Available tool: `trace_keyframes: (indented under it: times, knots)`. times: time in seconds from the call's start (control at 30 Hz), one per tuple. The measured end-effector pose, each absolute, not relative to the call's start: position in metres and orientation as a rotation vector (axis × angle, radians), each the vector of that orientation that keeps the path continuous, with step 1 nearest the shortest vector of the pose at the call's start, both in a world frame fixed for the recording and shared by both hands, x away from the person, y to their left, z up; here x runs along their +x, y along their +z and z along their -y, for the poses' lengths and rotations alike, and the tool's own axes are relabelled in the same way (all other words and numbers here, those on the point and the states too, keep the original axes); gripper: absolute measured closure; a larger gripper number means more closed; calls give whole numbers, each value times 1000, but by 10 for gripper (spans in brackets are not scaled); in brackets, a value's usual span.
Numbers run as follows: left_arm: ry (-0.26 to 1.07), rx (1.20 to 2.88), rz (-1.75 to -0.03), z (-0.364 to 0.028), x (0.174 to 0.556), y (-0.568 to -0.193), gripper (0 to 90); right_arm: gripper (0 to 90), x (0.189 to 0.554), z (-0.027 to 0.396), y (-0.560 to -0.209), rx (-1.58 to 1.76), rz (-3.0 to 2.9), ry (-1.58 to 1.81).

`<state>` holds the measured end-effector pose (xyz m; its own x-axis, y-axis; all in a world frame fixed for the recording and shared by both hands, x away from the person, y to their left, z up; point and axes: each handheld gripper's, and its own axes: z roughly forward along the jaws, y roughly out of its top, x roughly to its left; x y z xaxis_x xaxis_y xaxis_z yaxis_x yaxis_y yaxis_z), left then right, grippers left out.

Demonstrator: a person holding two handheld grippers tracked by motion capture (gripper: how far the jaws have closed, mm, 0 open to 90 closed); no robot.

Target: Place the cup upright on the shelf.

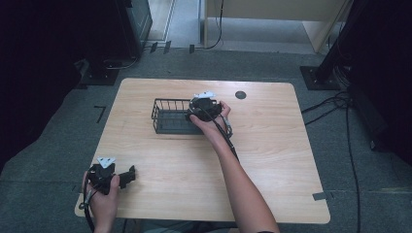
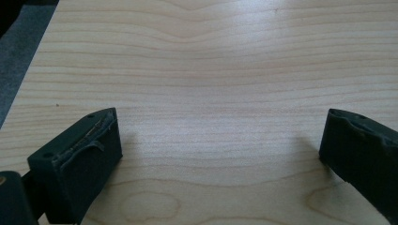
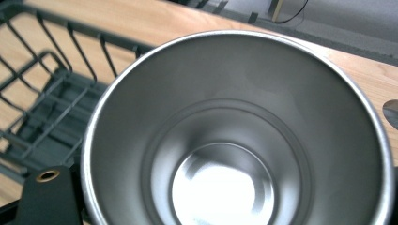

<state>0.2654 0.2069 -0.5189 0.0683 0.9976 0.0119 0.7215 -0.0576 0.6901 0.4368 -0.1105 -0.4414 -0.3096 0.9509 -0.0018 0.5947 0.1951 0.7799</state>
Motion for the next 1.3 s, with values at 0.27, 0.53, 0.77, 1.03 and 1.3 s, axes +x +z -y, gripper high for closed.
trace_keyframes:
  times: [0.27,0.53,0.77,1.03,1.3]
  knots:
    - [695,1835,-1704,-207,265,-519,0,55,438,113,-441,1453,-2030,959]
    - [695,1835,-1705,-207,265,-519,0,0,432,120,-427,1436,-2009,1044]
    - [695,1834,-1705,-207,265,-519,0,0,418,133,-413,1422,-1966,1082]
    - [695,1835,-1705,-207,265,-519,0,0,395,156,-410,1438,-1939,1107]
    - [696,1833,-1704,-207,265,-519,0,0,374,177,-409,1432,-1909,1143]
